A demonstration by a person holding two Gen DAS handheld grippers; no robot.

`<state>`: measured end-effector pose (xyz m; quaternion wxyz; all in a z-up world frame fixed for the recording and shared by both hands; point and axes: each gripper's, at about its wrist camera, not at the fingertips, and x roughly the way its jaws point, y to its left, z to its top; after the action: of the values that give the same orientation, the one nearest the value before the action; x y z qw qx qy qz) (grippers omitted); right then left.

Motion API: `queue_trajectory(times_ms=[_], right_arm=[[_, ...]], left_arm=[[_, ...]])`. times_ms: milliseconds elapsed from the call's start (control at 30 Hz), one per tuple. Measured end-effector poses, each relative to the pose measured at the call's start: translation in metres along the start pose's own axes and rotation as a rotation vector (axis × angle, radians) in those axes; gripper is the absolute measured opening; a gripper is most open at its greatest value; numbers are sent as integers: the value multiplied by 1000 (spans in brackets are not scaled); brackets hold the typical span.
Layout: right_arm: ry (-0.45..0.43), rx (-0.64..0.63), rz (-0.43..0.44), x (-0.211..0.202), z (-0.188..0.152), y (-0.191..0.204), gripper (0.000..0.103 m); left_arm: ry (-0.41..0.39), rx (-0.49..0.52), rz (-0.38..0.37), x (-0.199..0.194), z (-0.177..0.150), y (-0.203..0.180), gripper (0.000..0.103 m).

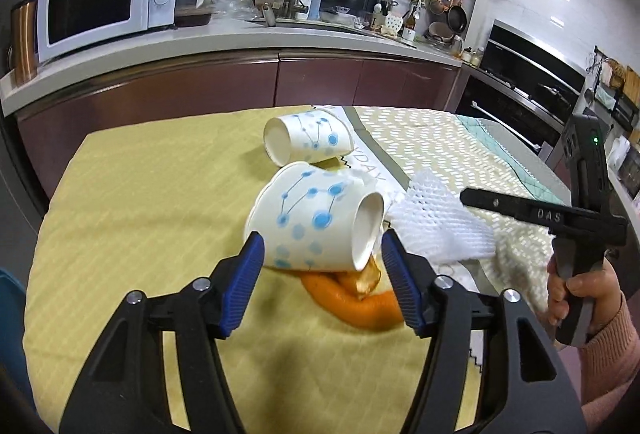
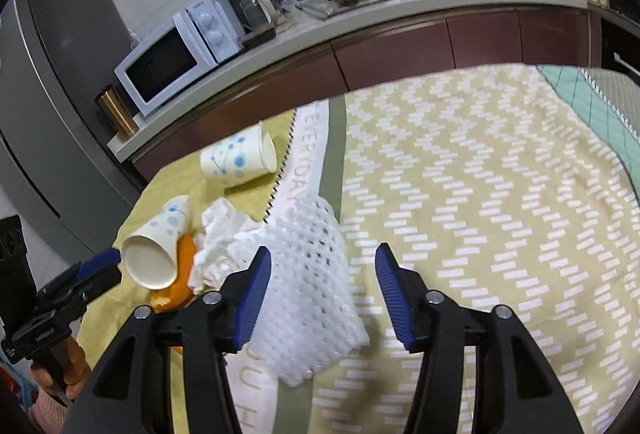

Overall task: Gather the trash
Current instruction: 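Grasp the blue-dotted paper cup rim with the left tool while the right grasps the white foam net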

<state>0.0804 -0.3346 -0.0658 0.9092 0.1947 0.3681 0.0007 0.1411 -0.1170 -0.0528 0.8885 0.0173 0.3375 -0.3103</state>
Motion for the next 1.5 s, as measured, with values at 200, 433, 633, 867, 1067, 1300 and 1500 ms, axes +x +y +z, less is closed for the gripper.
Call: queue_trajectory(times_ms=[200, 433, 633, 867, 1067, 1300, 1500], right_arm=[[49, 31, 37, 11, -6, -7, 53], [66, 22, 80, 11, -9, -4, 27], [31, -6, 112, -2, -7, 7, 16], [-37, -14, 148, -26, 2, 15, 15], [-66, -31, 197, -37, 9, 28, 15], [-49, -64, 264, -32, 10, 57, 15], [-18, -92, 324, -22, 6, 84, 14]], left_arm=[[28, 0, -12, 16, 4, -1, 31], [14, 10, -1, 11, 1, -1, 16], [16, 15, 8, 6, -5, 0, 7], [-19, -1, 16, -13, -6, 8, 4], [-48, -34, 37, -35, -10, 22, 4], [-70, -35, 98, -65, -21, 39, 4], [-83, -57, 170, -97, -37, 65, 4]])
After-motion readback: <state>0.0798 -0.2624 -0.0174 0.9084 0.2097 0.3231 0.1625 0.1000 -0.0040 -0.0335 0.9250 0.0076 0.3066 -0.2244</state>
